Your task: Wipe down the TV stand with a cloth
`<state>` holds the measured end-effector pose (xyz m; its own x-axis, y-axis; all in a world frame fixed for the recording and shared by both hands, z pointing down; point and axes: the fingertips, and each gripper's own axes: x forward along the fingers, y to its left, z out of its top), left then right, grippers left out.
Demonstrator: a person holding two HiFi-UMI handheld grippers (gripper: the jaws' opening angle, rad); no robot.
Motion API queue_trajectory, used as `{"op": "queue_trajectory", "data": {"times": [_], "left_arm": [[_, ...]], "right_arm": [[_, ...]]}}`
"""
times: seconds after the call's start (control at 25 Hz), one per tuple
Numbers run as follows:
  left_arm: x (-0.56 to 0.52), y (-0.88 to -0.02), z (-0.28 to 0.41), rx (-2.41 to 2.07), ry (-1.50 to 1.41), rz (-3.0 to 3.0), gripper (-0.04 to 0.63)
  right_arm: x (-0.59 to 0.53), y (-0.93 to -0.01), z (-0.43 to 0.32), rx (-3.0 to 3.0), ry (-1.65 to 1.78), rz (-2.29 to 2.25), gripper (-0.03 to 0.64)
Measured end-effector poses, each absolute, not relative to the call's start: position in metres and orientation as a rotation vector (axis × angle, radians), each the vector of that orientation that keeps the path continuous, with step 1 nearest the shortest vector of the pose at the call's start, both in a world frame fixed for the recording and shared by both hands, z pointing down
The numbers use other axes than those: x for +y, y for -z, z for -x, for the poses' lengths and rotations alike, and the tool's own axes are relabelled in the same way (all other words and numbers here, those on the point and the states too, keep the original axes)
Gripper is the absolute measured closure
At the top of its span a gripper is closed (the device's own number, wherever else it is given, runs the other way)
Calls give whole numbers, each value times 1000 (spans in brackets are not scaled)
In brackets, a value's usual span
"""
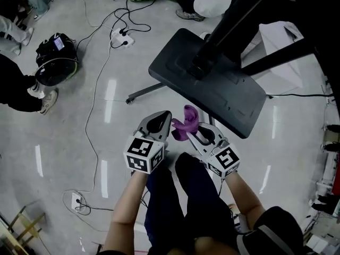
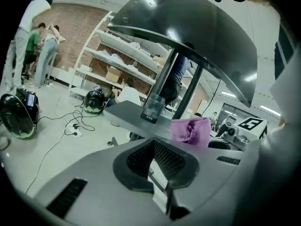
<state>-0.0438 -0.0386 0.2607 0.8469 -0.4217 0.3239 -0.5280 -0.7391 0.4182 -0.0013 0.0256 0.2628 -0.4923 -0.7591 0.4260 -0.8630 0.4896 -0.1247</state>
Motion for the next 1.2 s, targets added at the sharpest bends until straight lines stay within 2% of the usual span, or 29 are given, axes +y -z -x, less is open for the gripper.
{"op": "queue_trajectory", "data": {"times": [0.36,0.76,1.0,1.2], "left_arm": [[-38,-131,44,-736,-220,-2465,588],[-16,13,8,-713,-148,-2527,588],[9,65,2,-724,-153,-2591,588],[27,64,0,-760,-135,-2612,588]], "right_arm": [[6,-123,-11,-2438,-462,-1473,515],[5,33,-40,-2453,-370,-1738,514],[39,81,-56,-2435,-409,-1841,514],[78,83,-62,-2429,-372,-1807,514]]}}
